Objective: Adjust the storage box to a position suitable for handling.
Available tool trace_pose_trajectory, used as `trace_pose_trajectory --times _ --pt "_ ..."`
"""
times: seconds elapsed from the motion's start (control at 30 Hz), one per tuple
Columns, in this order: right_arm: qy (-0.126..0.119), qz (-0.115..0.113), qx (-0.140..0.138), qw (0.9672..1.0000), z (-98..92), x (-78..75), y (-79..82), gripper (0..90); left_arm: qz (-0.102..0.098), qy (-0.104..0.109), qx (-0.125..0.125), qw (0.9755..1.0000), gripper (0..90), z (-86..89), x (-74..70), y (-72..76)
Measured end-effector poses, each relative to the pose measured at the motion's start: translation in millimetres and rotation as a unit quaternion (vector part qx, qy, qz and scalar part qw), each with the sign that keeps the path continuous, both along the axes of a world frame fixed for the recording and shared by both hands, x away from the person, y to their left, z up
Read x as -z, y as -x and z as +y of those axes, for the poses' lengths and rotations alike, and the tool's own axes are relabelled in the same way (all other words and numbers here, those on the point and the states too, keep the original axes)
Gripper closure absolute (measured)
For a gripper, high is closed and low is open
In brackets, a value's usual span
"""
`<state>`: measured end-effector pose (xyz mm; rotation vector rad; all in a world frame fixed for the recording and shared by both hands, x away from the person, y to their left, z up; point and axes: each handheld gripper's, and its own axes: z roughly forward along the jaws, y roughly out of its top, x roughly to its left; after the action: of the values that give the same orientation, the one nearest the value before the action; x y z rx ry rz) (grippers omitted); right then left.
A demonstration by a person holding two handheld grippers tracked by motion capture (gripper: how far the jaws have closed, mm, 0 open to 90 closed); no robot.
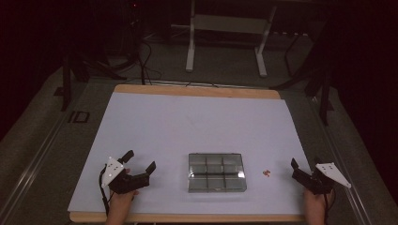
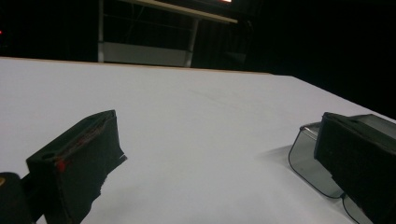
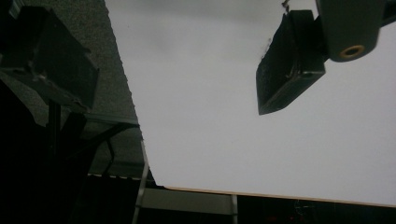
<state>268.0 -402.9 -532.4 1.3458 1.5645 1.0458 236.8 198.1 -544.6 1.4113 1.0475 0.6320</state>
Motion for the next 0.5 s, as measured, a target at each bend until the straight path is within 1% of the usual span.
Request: trace_pose_trajectory --times 0.07,0.1,0.17,0.23,0.33,0.5 --pt "0.001 0.005 -0.001 1.0000 0.2 -0.1 -0.6 13.9 0.002 -0.004 -0.004 1.0000 1.1 -1.1 -0.2 -0.4" --pt "0.002 0.005 -0.001 1.0000 0.4 0.0 -0.8 14.0 0.002 -0.009 -0.004 1.0000 1.1 -1.6 -0.4 -0.5" --pt "0.005 0.004 0.000 1.0000 0.8 0.0 -0.5 14.3 0.003 -0.011 -0.003 0.9999 1.0 -2.1 -0.5 -0.3" --pt "0.007 0.002 0.002 1.0000 1.1 0.2 -0.4 14.9 0.003 -0.008 -0.003 1.0000 1.0 -1.7 -0.3 -0.8" --pt "0.003 0.003 0.003 1.0000 0.7 0.2 -0.3 15.0 0.004 -0.001 -0.006 1.0000 1.1 -0.5 0.0 -0.5" --pt "0.008 0.006 -0.003 0.9999 1.5 0.0 -0.8 14.9 0.004 -0.002 -0.004 1.0000 1.1 -0.5 0.0 -0.5"
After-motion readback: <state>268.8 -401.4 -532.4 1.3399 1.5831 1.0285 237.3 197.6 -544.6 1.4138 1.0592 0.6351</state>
